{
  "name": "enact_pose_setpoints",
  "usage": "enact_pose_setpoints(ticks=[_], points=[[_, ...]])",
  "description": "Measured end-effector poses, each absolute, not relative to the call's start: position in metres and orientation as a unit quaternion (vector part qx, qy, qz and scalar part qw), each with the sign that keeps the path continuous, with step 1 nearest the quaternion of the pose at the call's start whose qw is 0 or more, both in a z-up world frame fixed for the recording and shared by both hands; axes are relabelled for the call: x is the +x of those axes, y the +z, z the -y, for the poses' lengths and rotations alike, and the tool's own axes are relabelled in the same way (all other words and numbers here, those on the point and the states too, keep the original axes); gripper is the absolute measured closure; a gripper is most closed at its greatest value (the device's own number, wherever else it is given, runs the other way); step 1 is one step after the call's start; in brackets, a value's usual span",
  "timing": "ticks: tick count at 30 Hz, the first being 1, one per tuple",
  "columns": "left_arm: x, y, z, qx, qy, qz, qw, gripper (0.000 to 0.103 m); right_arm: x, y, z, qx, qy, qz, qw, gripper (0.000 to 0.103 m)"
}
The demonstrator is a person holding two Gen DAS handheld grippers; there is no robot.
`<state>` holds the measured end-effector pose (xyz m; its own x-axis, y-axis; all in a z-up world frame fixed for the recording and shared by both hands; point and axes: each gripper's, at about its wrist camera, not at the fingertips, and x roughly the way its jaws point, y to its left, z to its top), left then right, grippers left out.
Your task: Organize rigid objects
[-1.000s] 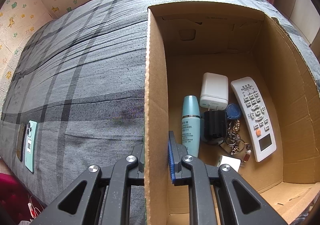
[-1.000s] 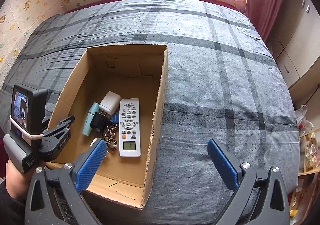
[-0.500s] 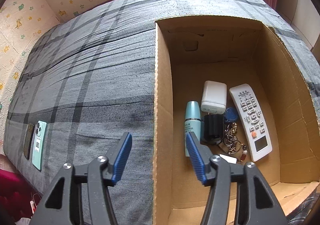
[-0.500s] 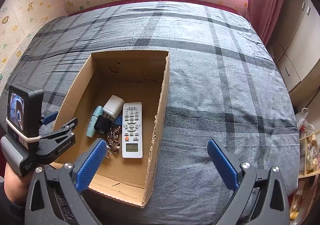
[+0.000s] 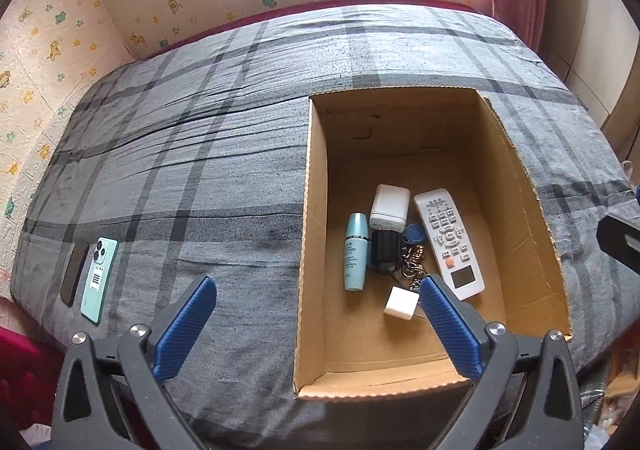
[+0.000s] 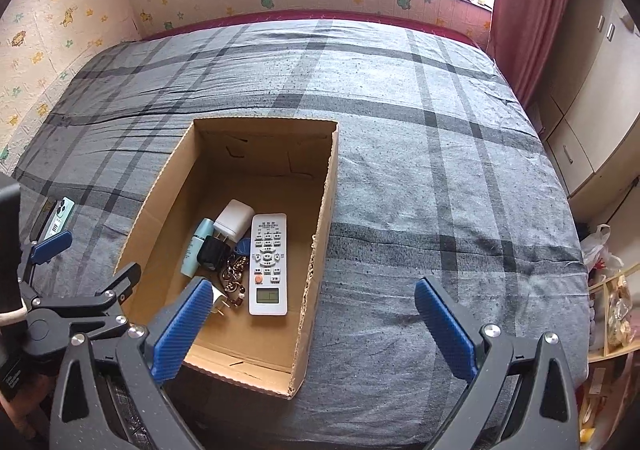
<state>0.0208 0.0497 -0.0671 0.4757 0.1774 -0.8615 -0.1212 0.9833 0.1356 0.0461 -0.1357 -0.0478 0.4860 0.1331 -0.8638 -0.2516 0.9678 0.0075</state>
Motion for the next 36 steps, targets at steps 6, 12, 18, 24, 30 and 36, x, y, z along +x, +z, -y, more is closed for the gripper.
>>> enact_pose_setpoints(ticks=[6, 12, 18, 24, 30, 36], points=[[0.003, -0.047, -0.041, 0.02, 0.098, -0.5, 0.86, 0.0, 0.036, -0.035, 0.138, -0.061, 0.109, -0.486, 0.865, 0.0], [-0.011, -0.037, -0.029, 0.013, 0.09, -0.497, 0.863, 0.0, 0.028, -0.024, 0.143, -0.057, 0.104, -0.479, 0.87, 0.0], [-0.021, -0.032, -0.017, 0.014, 0.08, -0.493, 0.866, 0.0, 0.021, -0.019, 0.148, -0.058, 0.099, -0.474, 0.873, 0.0], [-0.023, -0.027, -0.013, 0.018, 0.083, -0.487, 0.869, 0.0, 0.018, -0.018, 0.15, -0.059, 0.097, -0.473, 0.874, 0.0], [-0.023, -0.025, -0.014, 0.018, 0.085, -0.485, 0.87, 0.0, 0.018, -0.019, 0.149, -0.058, 0.097, -0.475, 0.873, 0.0], [-0.022, -0.024, -0.013, 0.019, 0.085, -0.484, 0.871, 0.0, 0.019, -0.02, 0.149, -0.057, 0.099, -0.476, 0.872, 0.0]])
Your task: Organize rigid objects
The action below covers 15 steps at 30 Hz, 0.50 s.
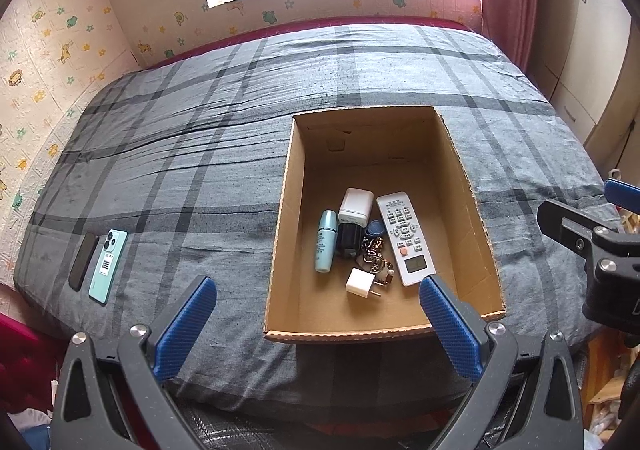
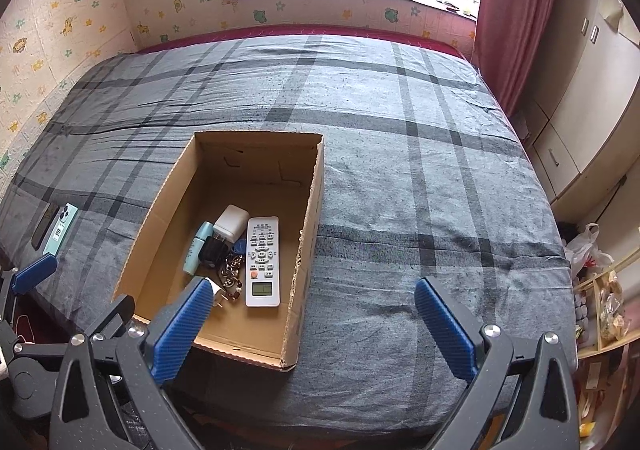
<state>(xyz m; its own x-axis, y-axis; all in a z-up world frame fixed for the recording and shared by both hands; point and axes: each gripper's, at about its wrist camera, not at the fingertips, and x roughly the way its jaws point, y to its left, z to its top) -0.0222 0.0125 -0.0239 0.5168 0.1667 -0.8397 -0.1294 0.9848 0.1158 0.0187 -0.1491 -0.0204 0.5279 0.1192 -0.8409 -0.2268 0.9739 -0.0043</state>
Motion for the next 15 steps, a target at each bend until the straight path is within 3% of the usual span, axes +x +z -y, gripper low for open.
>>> enact_pose_setpoints(ticks=[15], points=[[-0.022, -0.0284, -0.0084, 0.026, 0.079, -0.491, 0.867, 0.0, 0.0199, -0.0219, 0.1484, -0.057, 0.102, -0.475, 0.872, 0.0]])
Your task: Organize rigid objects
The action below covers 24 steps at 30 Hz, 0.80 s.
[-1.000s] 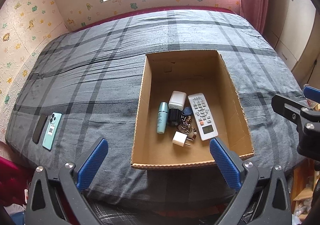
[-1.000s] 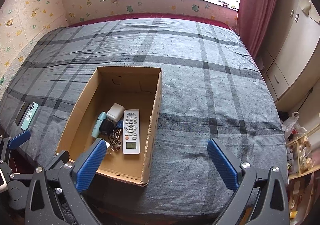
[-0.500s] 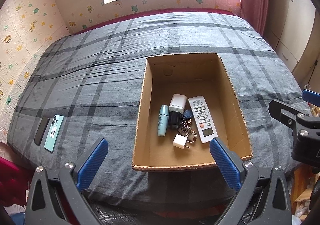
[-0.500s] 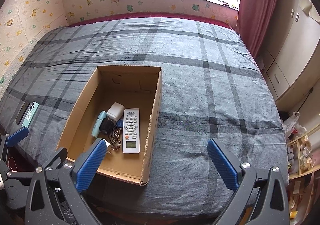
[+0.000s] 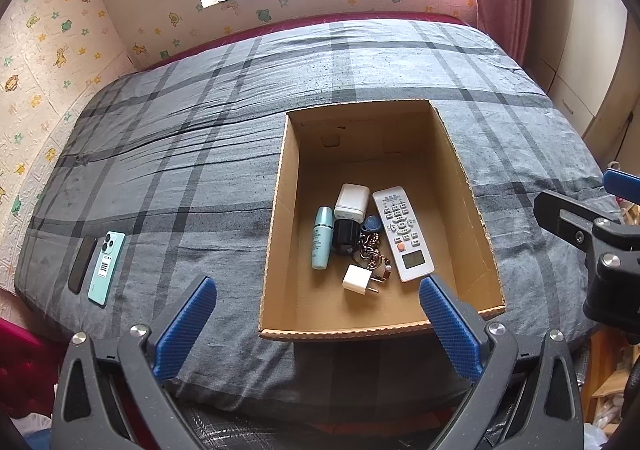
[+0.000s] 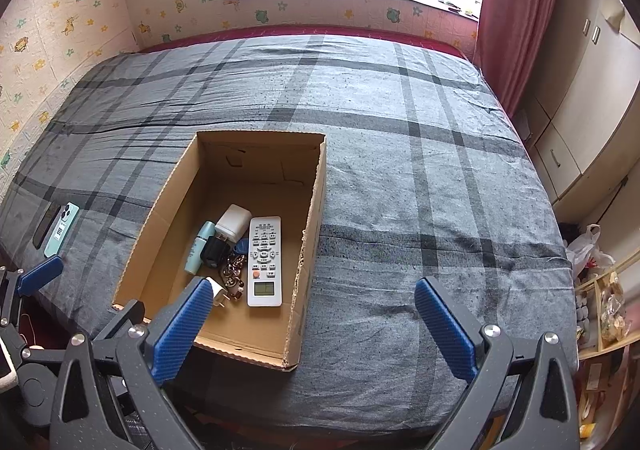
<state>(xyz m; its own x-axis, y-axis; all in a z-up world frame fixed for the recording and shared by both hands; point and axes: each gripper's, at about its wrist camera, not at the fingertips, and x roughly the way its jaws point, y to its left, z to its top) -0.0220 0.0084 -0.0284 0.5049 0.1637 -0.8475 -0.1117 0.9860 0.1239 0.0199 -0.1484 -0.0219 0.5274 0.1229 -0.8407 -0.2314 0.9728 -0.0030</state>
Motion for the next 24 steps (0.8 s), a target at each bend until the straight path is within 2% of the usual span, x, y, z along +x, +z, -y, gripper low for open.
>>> enact_pose_setpoints(ticks=[24], points=[[-0.0217, -0.0291, -0.0069, 0.032, 0.077, -0.491, 0.867, 0.0, 0.0188, -0.0213, 0.1503, -0.059, 0.105, -0.475, 0.872, 0.0]])
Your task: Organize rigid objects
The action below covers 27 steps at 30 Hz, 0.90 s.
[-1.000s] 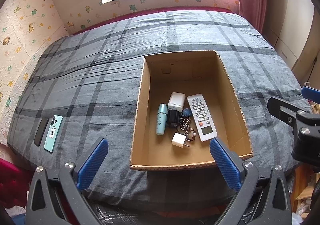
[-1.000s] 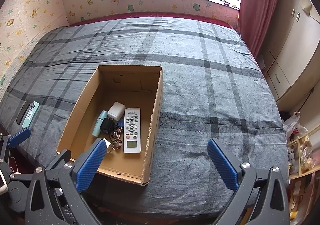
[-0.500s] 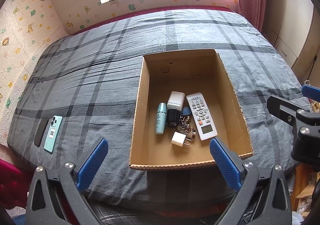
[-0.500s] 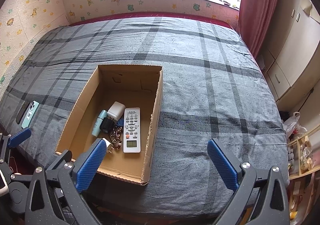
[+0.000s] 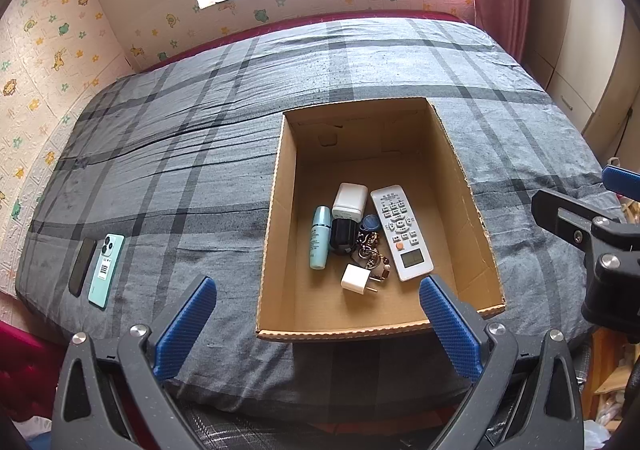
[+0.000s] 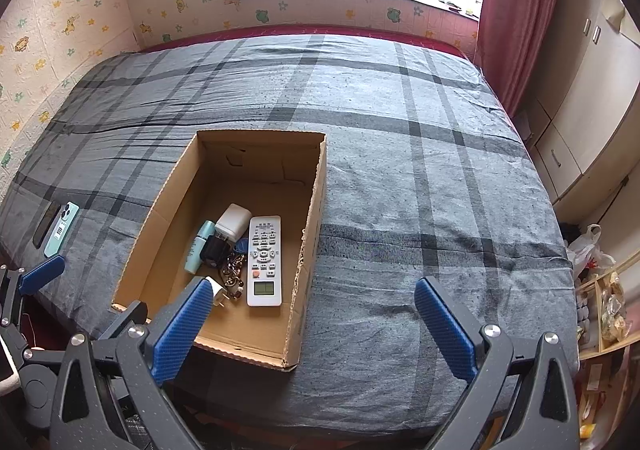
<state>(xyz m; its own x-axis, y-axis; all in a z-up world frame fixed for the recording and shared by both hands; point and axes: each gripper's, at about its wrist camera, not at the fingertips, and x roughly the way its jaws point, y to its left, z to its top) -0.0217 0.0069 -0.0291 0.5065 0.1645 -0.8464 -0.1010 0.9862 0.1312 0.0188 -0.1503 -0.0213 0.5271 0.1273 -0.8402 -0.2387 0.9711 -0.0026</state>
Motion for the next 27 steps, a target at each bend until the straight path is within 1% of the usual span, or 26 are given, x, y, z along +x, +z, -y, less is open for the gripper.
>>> enact_pose_setpoints(ticks=[27], points=[[-0.0196, -0.0276, -0.0055, 0.037, 0.073, -0.487, 0.87, 0.0, 0.0205, -0.0194, 0.1494, -0.065, 0.104, -0.472, 0.873, 0.0]])
